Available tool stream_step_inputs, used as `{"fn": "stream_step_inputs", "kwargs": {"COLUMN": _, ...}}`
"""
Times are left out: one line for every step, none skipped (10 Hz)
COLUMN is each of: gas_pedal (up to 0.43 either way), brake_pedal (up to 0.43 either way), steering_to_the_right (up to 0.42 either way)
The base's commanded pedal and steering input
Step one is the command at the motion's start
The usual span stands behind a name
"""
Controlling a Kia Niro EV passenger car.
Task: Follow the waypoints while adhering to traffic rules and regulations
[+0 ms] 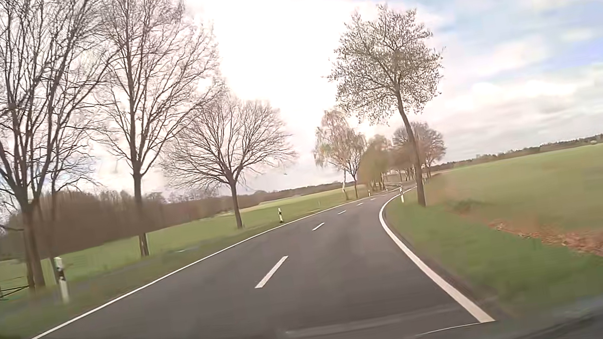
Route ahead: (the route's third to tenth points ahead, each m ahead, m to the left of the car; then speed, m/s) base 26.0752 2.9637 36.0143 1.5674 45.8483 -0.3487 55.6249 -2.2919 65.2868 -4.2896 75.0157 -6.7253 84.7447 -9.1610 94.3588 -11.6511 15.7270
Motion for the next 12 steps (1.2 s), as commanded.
{"fn": "stream_step_inputs", "kwargs": {"gas_pedal": 0.098, "brake_pedal": 0.0, "steering_to_the_right": 0.019}}
{"fn": "stream_step_inputs", "kwargs": {"gas_pedal": 0.098, "brake_pedal": 0.0, "steering_to_the_right": 0.02}}
{"fn": "stream_step_inputs", "kwargs": {"gas_pedal": 0.098, "brake_pedal": 0.0, "steering_to_the_right": 0.02}}
{"fn": "stream_step_inputs", "kwargs": {"gas_pedal": 0.098, "brake_pedal": 0.0, "steering_to_the_right": 0.019}}
{"fn": "stream_step_inputs", "kwargs": {"gas_pedal": 0.11, "brake_pedal": 0.0, "steering_to_the_right": 0.019}}
{"fn": "stream_step_inputs", "kwargs": {"gas_pedal": 0.11, "brake_pedal": 0.0, "steering_to_the_right": 0.019}}
{"fn": "stream_step_inputs", "kwargs": {"gas_pedal": 0.118, "brake_pedal": 0.0, "steering_to_the_right": 0.019}}
{"fn": "stream_step_inputs", "kwargs": {"gas_pedal": 0.118, "brake_pedal": 0.0, "steering_to_the_right": 0.019}}
{"fn": "stream_step_inputs", "kwargs": {"gas_pedal": 0.118, "brake_pedal": 0.0, "steering_to_the_right": 0.019}}
{"fn": "stream_step_inputs", "kwargs": {"gas_pedal": 0.118, "brake_pedal": 0.0, "steering_to_the_right": 0.02}}
{"fn": "stream_step_inputs", "kwargs": {"gas_pedal": 0.118, "brake_pedal": 0.0, "steering_to_the_right": 0.021}}
{"fn": "stream_step_inputs", "kwargs": {"gas_pedal": 0.118, "brake_pedal": 0.0, "steering_to_the_right": 0.025}}
